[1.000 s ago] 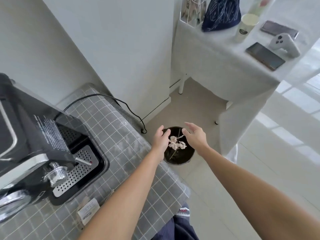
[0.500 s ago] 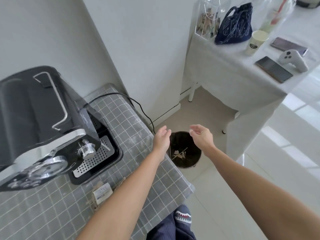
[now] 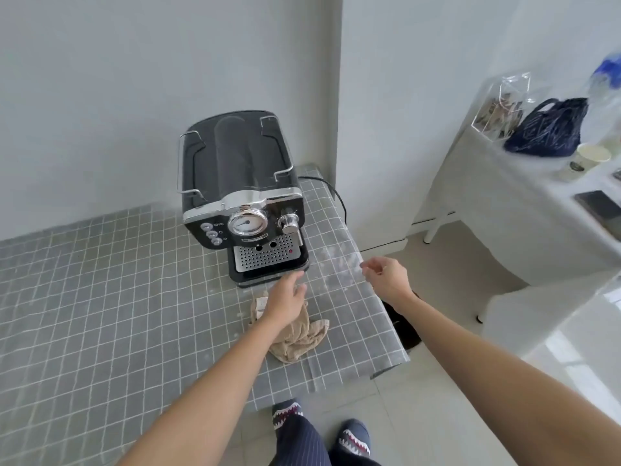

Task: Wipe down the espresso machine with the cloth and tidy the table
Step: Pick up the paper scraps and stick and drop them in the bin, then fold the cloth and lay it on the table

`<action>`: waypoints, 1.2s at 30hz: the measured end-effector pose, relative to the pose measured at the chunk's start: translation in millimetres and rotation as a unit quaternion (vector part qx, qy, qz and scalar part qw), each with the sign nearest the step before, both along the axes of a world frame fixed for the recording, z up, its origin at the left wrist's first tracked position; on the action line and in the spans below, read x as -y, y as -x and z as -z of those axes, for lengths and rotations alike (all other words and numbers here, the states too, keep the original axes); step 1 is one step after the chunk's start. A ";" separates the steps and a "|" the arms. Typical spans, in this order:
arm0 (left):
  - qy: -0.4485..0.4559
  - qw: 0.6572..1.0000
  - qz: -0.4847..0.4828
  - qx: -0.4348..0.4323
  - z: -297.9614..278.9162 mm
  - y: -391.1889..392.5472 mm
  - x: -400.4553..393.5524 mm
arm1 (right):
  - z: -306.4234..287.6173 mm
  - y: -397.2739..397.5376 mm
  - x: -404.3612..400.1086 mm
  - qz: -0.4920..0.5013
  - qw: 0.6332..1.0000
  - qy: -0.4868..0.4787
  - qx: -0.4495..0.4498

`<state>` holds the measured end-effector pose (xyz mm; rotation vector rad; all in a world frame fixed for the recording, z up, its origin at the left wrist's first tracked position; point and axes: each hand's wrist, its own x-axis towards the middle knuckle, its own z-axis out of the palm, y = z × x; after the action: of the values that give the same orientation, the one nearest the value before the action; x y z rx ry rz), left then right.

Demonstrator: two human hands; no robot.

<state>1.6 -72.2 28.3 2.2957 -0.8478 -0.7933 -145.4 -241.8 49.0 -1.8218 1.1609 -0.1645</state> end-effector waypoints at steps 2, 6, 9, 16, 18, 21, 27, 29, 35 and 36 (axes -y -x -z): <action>-0.084 0.993 0.058 0.064 18.8 -7.8 -38.9 | 4.3 -12.5 -26.2 -0.080 0.996 0.021 -0.038; -0.149 0.974 0.136 0.104 37.4 -5.6 -89.5 | 19.6 -39.0 -77.4 -0.251 0.961 0.003 -0.118; -0.115 0.980 0.124 0.105 36.7 -5.1 -109.2 | 32.3 -56.9 -110.8 -0.288 0.946 0.008 -0.146; -0.117 0.976 0.085 0.162 39.8 -20.2 -148.5 | 31.3 -82.4 -141.3 -0.175 0.972 -0.114 -0.108; -0.099 0.984 0.080 0.125 40.9 -23.2 -157.6 | 15.9 -84.9 -147.1 -0.173 0.966 -0.175 -0.080; 0.011 0.998 0.042 0.055 36.6 -22.1 -163.3 | -13.8 -83.4 -157.0 -0.212 0.955 -0.208 -0.014; 0.216 0.968 -0.048 -0.114 -13.5 -29.2 -163.1 | -63.7 -82.1 -152.3 -0.210 0.957 -0.171 0.102; 0.243 0.956 -0.071 -0.149 -36.6 -34.8 -165.9 | -74.2 -81.4 -145.0 -0.197 0.958 -0.159 0.138; 0.258 0.952 -0.071 -0.148 -96.0 -62.3 -170.7 | -107.6 -86.6 -130.8 -0.234 0.927 -0.244 0.165; 0.244 0.957 -0.057 -0.148 -104.9 -67.7 -172.2 | -112.5 -88.3 -127.5 -0.258 0.924 -0.244 0.142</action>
<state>69.3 100.0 133.2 1.7233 -0.6766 -0.7523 -57.1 -114.3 161.5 -1.5268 0.4354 0.1534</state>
